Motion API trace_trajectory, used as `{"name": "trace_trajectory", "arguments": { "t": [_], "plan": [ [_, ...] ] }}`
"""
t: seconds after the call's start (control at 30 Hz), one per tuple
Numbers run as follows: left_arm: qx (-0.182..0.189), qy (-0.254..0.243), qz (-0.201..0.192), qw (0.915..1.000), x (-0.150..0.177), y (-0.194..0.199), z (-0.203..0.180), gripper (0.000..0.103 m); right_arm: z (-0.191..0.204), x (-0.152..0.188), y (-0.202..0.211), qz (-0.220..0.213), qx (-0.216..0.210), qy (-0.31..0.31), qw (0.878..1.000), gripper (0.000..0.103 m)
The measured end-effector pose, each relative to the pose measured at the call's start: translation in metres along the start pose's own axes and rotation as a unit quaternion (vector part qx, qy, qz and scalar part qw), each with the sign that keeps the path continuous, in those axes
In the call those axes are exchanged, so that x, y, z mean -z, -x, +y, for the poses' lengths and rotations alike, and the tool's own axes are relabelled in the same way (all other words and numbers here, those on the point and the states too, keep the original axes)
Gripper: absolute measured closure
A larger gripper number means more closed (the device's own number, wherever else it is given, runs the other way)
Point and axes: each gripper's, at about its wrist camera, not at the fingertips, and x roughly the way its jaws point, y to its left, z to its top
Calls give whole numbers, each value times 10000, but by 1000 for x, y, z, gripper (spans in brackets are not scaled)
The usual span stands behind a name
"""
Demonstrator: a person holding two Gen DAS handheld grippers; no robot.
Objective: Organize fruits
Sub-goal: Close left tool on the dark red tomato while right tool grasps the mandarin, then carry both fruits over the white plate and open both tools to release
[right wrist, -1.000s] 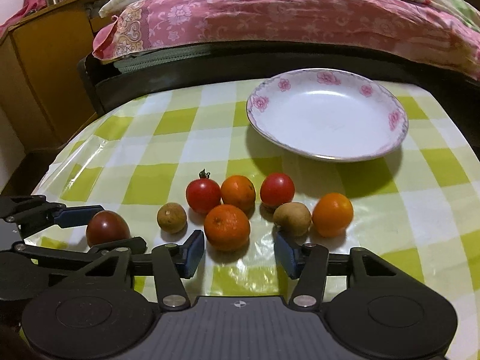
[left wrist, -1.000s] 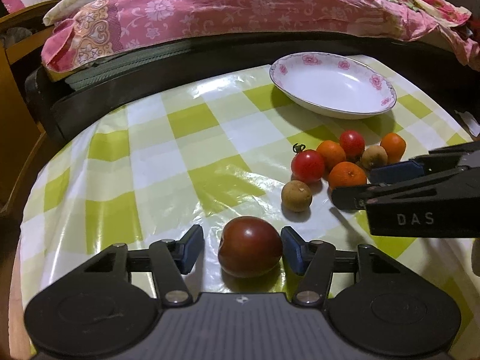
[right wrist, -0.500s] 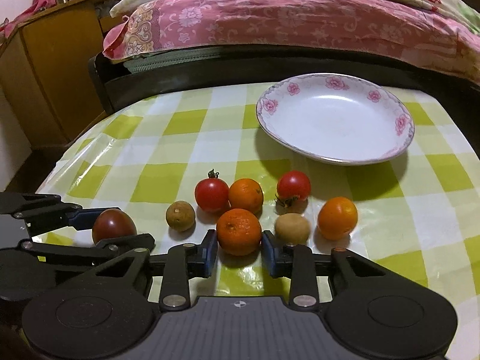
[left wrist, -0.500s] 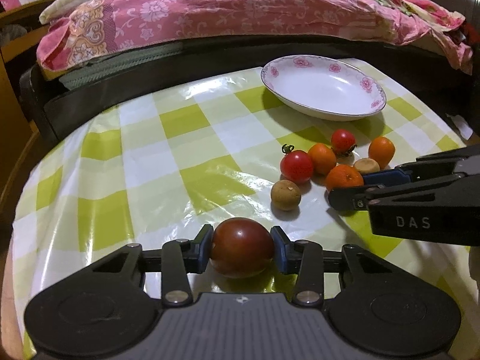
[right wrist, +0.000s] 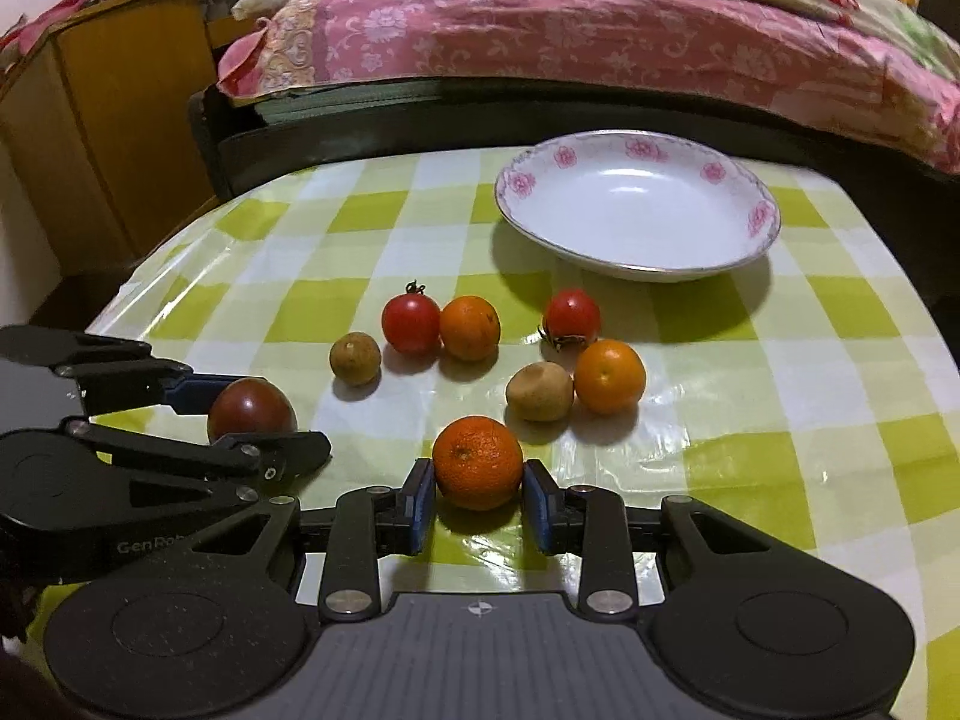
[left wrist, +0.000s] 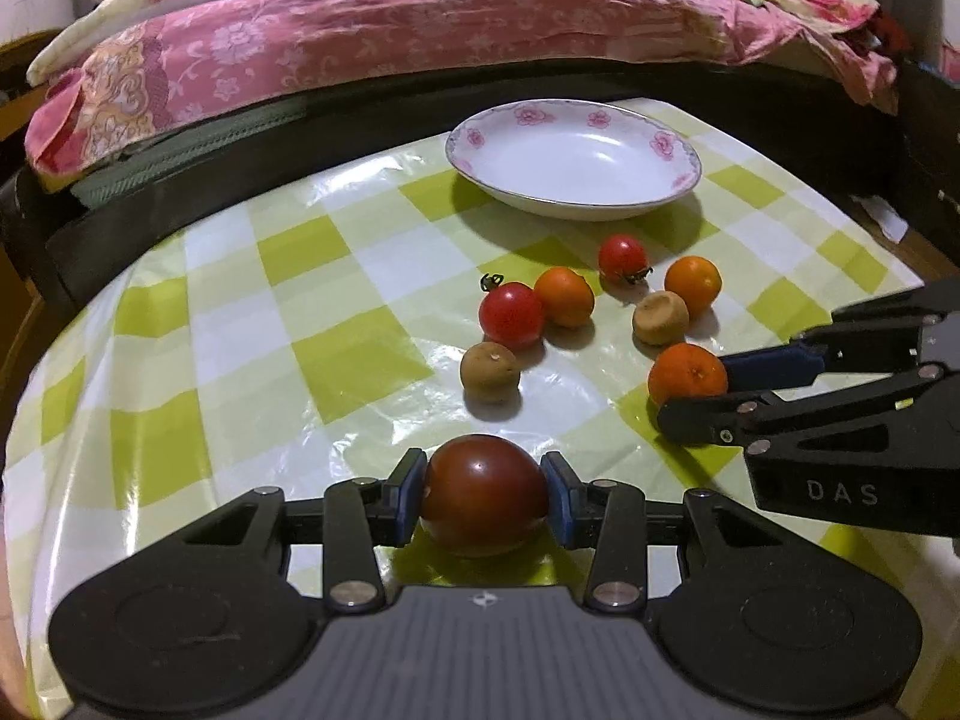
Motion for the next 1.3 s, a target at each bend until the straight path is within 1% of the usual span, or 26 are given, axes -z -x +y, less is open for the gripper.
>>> {"name": "trace_trajectory", "arguments": {
  "t": [0.1, 0.2, 0.33, 0.4, 0.43, 0.47, 0.5, 0.53, 0.57, 0.63, 0.7, 0.87, 1.07, 1.3],
  "plan": [
    [-37, -63, -43, 10000, 2, 1, -2, 54, 1, -1, -2, -27, -4, 61, 10000, 73],
    [-64, -80, -71, 9999, 5, 2, -2, 51, -2, -2, -3, -38, -58, -68, 10000, 70],
    [-242, -111, -148, 9995, 8, 2, -1, 37, -4, 0, -3, -35, -73, -100, 9999, 69],
    [-266, -107, -159, 9995, 8, 2, -1, 36, -3, -1, -4, -46, -85, -74, 9999, 69],
    [-281, -102, -149, 9994, 8, 2, -1, 37, -3, -1, -4, -44, -71, -54, 10000, 71],
    [-296, -110, -137, 9994, 7, 3, -2, 41, -3, -1, -4, -38, -22, -29, 10000, 73],
    [-260, -139, -120, 9995, 7, 3, -5, 46, -3, -2, -4, -25, -19, -28, 10000, 74],
    [-220, -182, -104, 9995, 6, 4, -7, 53, -3, -2, -4, -5, -16, -38, 10000, 74],
    [-267, -237, -73, 9993, 5, 5, -10, 55, -2, -3, -3, 14, -24, -46, 10000, 75],
    [-287, -226, 63, 9993, 1, 5, -12, 55, -1, -4, -1, 65, -59, -61, 9999, 75],
    [-175, -109, 163, 9997, -4, 5, -10, 55, -1, -4, 3, 80, -71, -72, 9999, 75],
    [105, 265, 229, 9993, -20, 1, -2, 55, -6, -6, 12, 113, -67, -319, 9994, 76],
    [379, 383, 80, 9985, -54, -3, 0, 56, -17, -23, 20, -46, -110, -603, 9981, 76],
    [464, 283, -115, 9985, -99, -19, -3, 56, -36, -55, 19, -273, 56, -777, 9966, 76]
  ]
}}
